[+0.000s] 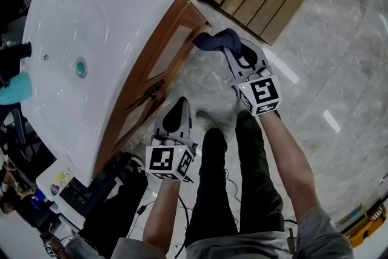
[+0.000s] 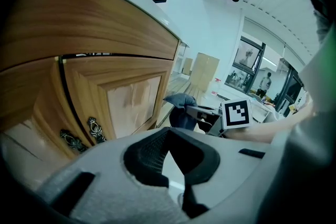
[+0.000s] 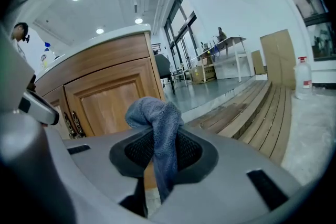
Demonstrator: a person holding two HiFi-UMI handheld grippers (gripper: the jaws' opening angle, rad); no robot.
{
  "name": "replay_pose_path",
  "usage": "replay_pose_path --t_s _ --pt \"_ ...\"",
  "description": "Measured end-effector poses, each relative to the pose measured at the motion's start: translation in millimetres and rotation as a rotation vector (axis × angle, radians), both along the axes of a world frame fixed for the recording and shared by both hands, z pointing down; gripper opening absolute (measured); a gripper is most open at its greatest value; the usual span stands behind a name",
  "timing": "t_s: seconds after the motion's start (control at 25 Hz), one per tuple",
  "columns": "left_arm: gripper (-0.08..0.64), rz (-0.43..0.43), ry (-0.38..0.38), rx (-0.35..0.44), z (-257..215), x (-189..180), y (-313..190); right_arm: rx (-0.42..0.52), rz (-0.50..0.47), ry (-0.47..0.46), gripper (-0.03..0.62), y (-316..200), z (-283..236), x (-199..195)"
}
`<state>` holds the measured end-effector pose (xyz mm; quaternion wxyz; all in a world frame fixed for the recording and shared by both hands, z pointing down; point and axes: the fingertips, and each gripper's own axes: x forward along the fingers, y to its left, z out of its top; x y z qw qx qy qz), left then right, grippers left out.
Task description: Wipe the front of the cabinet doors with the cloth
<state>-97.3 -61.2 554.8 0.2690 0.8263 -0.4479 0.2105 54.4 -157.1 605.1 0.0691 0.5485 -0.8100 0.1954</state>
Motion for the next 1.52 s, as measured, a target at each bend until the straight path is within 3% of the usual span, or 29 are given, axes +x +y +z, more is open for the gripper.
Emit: replay_pose_path --t_s 0.24,0.64,0.76,1.0,1.52 --pt "0.006 -0.014 -0.006 -0.005 13.8 -6.8 3.1 -0.052 0.055 -0.078 0.083 -6.3 26.2 0.8" --pt "0.006 0.002 -0.016 -0.007 28.8 -17.4 0.1 -0.153 0.185 -0.397 0.084 -43.9 77.9 -11.9" --pt "0.006 -0.005 -0.023 -0.014 30.9 -25.8 -0.8 -0.192 0.224 -0.452 0.083 -54.4 93.8 -17.5" --pt "0.006 -0.028 -0.022 -0.027 35.9 -35.1 -1.3 -0.196 0.277 -0.507 0.083 -70.8 108.8 -22.2" --pt "0.006 -0.039 -0.006 -0.032 40.8 -43.2 -3.7 -0.182 0.259 -0.509 0.078 -68.6 109.0 -37.6"
